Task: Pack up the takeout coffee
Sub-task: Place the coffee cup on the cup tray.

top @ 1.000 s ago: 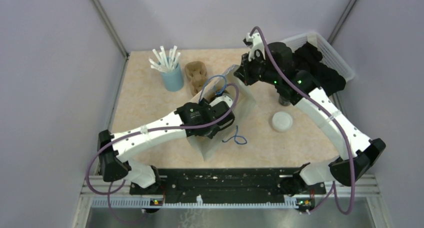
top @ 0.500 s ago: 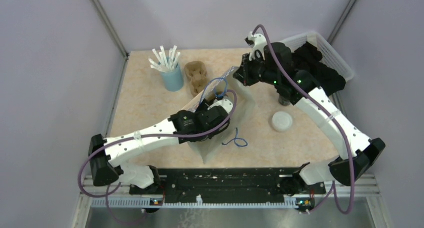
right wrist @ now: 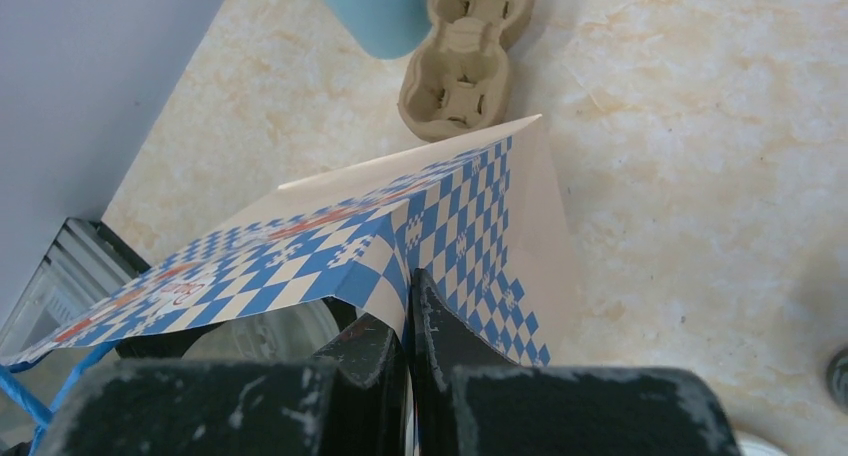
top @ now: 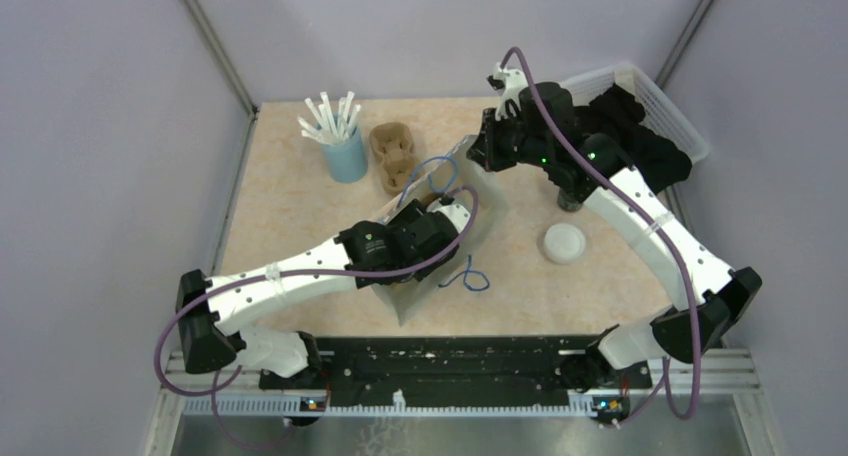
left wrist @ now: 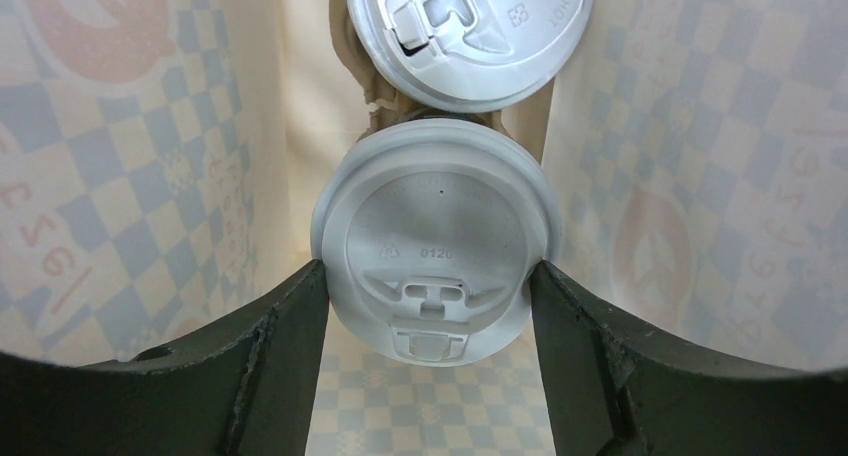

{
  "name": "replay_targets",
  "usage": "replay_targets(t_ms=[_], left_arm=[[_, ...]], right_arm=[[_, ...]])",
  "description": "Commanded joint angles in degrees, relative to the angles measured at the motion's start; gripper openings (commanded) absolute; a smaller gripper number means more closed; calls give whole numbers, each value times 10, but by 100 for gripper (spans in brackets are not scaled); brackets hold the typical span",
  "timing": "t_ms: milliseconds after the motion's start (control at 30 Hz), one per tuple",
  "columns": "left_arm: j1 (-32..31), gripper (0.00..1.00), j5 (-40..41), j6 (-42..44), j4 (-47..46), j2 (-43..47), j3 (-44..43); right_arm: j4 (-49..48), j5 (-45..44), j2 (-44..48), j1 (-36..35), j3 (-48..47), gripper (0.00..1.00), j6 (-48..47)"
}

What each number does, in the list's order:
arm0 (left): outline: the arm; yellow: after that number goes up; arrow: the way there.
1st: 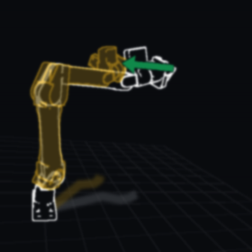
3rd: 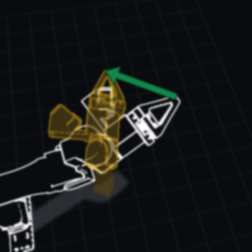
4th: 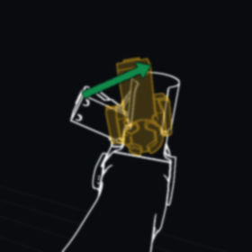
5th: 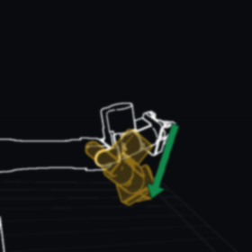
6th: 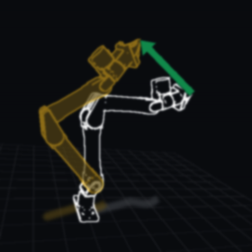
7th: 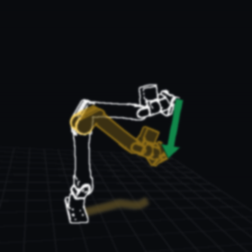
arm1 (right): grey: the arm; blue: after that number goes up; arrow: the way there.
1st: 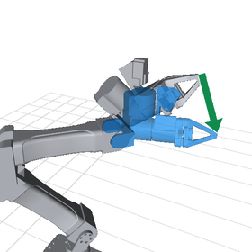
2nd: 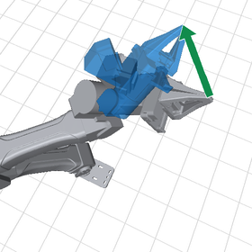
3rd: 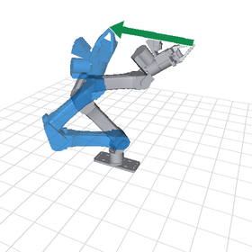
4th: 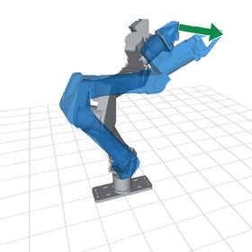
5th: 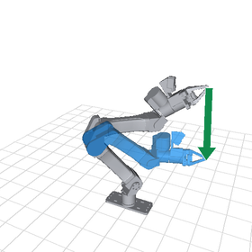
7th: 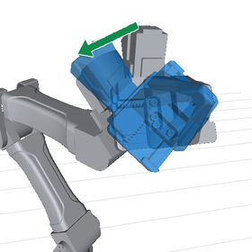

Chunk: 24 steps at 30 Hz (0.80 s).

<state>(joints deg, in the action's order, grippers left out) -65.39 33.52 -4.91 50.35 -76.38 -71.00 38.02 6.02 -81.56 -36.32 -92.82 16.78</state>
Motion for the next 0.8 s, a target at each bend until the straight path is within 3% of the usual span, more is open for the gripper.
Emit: replay_targets(t_ms=[0, 300, 767], left_arm=[[-4, 60, -12, -8, 4, -5, 14], [-4, 59, 20, -20, 12, -1, 45], [1, 59, 50, 44, -126, 37, 148]], right_arm=[[-3, -5, 2, 3, -36, 0, 6], [-3, 1, -1, 2, -42, 0, 13], [-10, 23, 2, 3, -35, 0, 25]])
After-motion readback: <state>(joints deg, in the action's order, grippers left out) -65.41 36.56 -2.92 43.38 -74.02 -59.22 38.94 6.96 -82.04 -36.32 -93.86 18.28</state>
